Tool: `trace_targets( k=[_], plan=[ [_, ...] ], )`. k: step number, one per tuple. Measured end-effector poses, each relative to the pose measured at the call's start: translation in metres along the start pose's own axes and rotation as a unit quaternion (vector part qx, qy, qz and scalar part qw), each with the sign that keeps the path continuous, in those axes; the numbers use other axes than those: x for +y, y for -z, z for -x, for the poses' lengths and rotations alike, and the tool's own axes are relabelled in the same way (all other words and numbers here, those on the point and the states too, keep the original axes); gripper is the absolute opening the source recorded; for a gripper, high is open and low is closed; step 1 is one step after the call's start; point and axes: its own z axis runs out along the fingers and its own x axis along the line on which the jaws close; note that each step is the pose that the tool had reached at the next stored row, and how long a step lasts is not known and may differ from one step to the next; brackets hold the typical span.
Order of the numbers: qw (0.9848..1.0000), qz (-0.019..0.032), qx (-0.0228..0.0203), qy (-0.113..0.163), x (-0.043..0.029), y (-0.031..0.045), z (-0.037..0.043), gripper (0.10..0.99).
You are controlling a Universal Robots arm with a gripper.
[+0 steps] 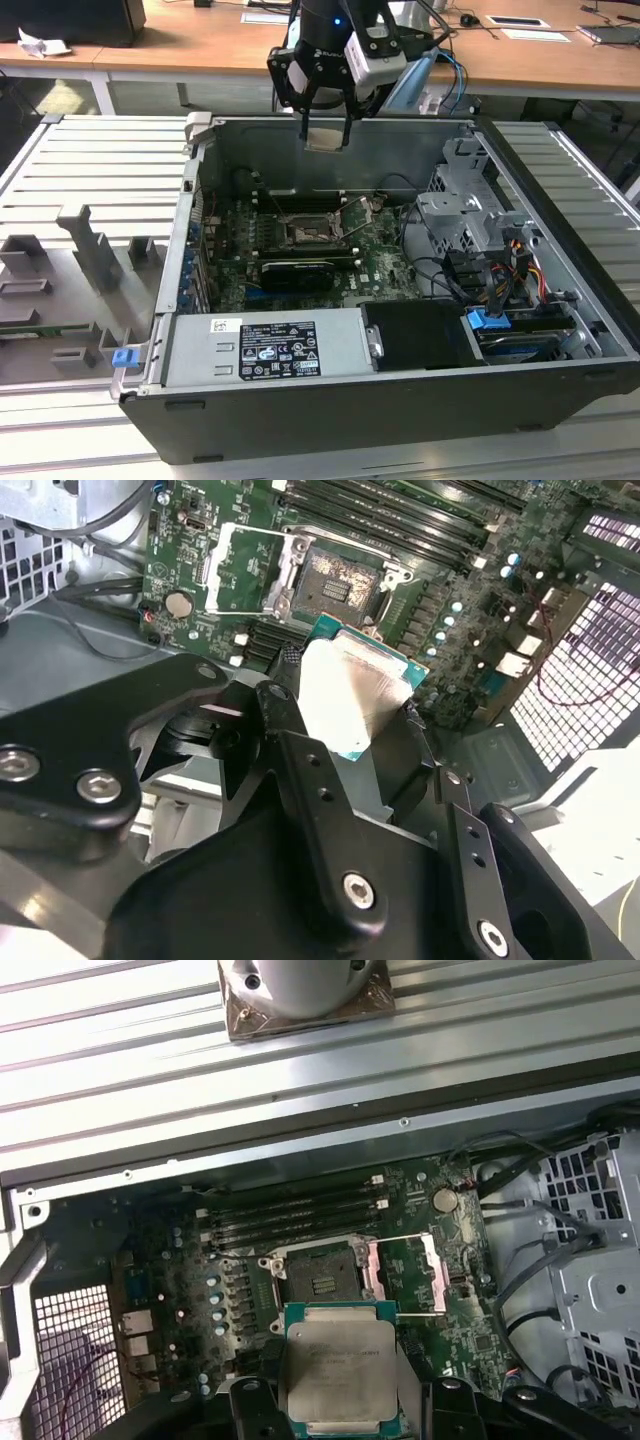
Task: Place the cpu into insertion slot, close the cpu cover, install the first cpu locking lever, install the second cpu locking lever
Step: 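Place the cpu into insertion slot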
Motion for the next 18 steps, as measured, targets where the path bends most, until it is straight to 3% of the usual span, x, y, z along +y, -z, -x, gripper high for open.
trace_targets(
  k=[7, 9, 12, 14, 18],
  plan=[
    [0.9998, 0.0003, -0.002, -0.022, -0.0001, -0.0015, 0.0001, 0.529],
    [0.9996, -0.0023, -0.0032, -0.029, -0.0004, -0.0042, 0.0001, 0.529],
    [0.9982, -0.0018, -0.0059, -0.06, -0.0006, -0.0075, 0.0002, 0.529],
    [0.9963, -0.0013, -0.0081, -0.086, -0.0009, -0.0101, 0.0003, 0.529],
    [0.9956, -0.0011, -0.0087, -0.093, -0.0014, -0.0142, -0.0007, 0.529]
  ],
)
